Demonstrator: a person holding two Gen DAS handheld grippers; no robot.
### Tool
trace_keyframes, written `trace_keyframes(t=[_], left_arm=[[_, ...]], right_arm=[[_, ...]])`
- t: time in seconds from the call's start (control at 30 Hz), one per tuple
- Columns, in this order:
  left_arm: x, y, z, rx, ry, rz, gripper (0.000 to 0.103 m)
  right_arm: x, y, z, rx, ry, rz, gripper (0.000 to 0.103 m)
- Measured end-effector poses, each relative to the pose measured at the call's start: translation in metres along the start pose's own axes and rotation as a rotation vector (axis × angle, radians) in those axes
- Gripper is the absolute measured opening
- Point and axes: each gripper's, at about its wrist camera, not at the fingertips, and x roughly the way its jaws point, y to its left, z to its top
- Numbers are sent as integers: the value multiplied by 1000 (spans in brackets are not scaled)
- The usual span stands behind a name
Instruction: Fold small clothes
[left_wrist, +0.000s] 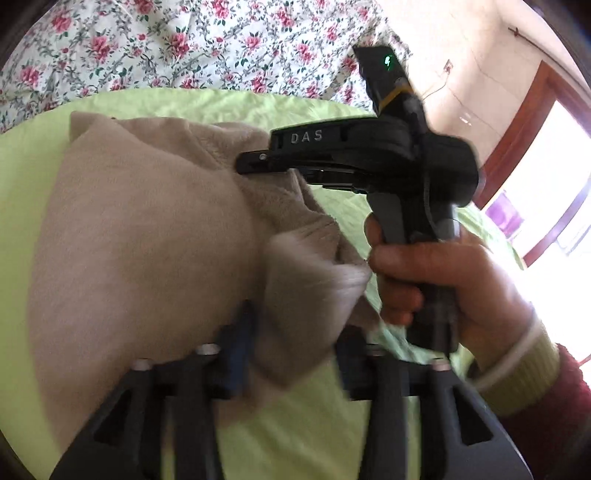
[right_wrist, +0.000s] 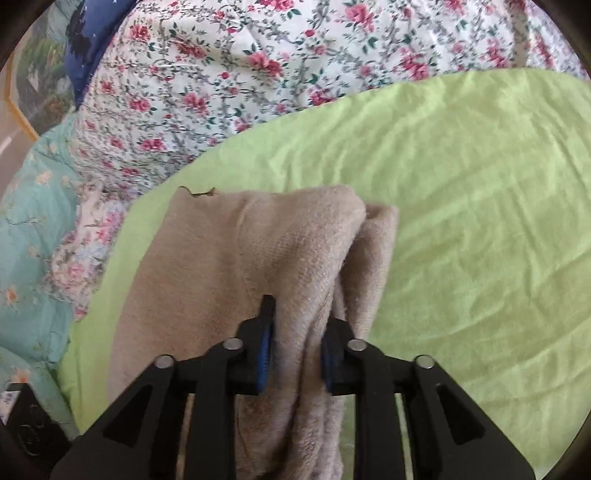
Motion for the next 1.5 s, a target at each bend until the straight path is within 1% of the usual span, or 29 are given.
trace_keyframes(t=[0.03,0.07,0.1,0.13,0.2,0.27,0.3,0.33,0.37,0.4,0.43,0.5,0.6,0.7,0.77,0.8,0.83,0.87,0.9,0.93,0.97,1.03,1.13,1.2,1.23,1.37,1.4,1.5], left_arm=[[-10,1,-3,3,-11,-2,58],[-26,3,-7,6,-30,2,60],[-42,8,-10,3,-52,11,67],[-52,13,-11,-1,-66,18,81],[-76,28,-14,-28,-113,66,90],[-89,52,-11,-75,-138,98,93],[-90,67,-7,-109,-131,110,96],[-87,77,-3,-133,-127,117,96],[-86,91,-2,-177,-117,118,96],[-81,102,1,-214,-106,103,96],[-75,117,5,-264,-91,68,96],[-60,135,17,-318,-69,14,96],[-36,154,28,-346,-33,-16,96],[-4,166,33,-369,39,-30,97],[12,174,32,-391,60,-82,96],[16,175,31,-386,51,-93,95],[18,173,32,-368,38,-93,89],[20,172,34,-355,32,-97,82],[21,169,35,-341,33,-129,64],[20,167,36,-337,34,-127,62],[17,164,35,-323,28,-115,59],[6,158,34,-303,3,-105,52],[-24,155,27,-308,-28,-107,45],[-52,151,20,-287,-64,-89,44],[-73,150,13,-273,-87,-67,44],[-136,162,-17,-264,-130,-10,44],[-149,166,-25,-263,-137,13,44],[-174,180,-48,-271,-145,73,44]], right_arm=[[-4,0,-1,3,-5,-14,37],[-12,0,-3,9,-11,-37,55],[-21,-1,-7,16,-22,-48,65],[-31,-2,-12,22,-41,-39,76],[-44,-3,-20,29,-51,-5,78],[-47,-4,-28,44,-29,28,80],[-46,-5,-32,54,-11,48,80],[-43,-6,-35,61,3,59,80],[-40,-7,-37,70,17,69,80],[-35,-9,-38,82,31,79,80],[-31,-11,-38,93,39,89,80],[-23,-15,-38,121,48,115,80],[-8,-22,-35,145,71,131,80],[5,-24,-31,156,84,152,80],[9,-24,-29,154,90,160,79],[13,-22,-28,149,99,164,77],[15,-20,-28,145,107,170,65],[20,-20,-29,155,124,196,47],[25,-19,-30,180,141,217,46],[25,-17,-31,177,138,203,43],[23,-14,-31,169,130,198,39],[13,-7,-32,179,106,210,35],[-4,16,-34,153,67,240,33],[-9,37,-39,129,64,285,33],[-10,48,-41,113,66,307,32],[4,100,-61,59,81,402,32],[11,116,-68,43,89,426,32],[30,144,-83,22,121,461,32]])
